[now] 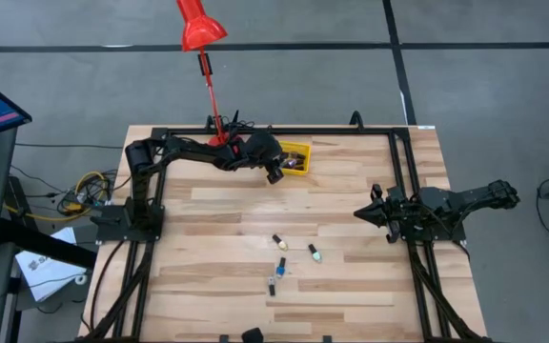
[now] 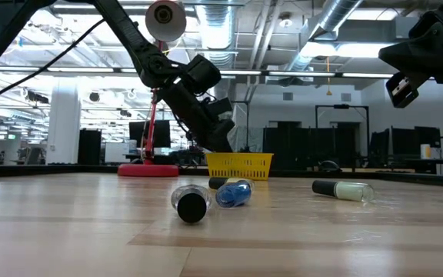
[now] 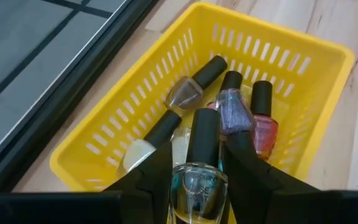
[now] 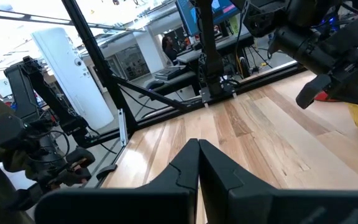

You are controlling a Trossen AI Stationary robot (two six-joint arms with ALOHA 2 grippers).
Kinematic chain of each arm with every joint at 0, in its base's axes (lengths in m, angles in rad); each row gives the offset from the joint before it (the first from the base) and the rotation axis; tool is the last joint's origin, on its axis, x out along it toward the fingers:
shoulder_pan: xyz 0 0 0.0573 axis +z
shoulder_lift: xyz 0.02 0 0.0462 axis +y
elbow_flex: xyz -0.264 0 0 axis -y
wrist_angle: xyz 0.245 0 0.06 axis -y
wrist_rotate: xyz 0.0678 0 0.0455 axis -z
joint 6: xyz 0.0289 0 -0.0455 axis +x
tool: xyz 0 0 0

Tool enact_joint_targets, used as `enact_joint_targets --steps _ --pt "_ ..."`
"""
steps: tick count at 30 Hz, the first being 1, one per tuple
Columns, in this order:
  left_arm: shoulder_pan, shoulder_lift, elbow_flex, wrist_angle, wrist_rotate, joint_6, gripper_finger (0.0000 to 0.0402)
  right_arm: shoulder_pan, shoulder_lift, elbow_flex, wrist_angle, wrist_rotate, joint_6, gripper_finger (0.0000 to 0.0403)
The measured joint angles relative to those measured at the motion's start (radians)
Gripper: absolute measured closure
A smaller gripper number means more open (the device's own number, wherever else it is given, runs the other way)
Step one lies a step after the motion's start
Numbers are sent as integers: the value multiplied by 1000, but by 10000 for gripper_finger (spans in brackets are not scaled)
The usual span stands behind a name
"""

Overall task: Pick & Place Nail Polish
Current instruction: Put the left transparent nail polish bottle into the yellow bin, then put the light yellow nail polish bottle into the yellow bin

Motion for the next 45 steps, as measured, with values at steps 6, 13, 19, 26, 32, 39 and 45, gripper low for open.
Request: enact_joint_targets --steps 6,13,19,26,32,39,45 --pt "0 0 0 0 2 0 273 0 0 0 0 0 0 402" --pt "0 0 0 2 3 0 229 0 0 0 0 0 0 402" --pt "-1 -46 -2 -8 39 0 195 0 0 0 0 0 0 402" --pt "-36 -258 -2 -53 229 114 175 0 0 0 0 0 0 402" --pt "-95 -368 0 -113 570 232 179 0 0 0 0 0 0 402" --pt "-175 -328 -73 -124 691 344 182 0 0 0 0 0 0 402" --pt "-260 -247 -134 -87 747 353 185 0 0 0 0 0 0 402"
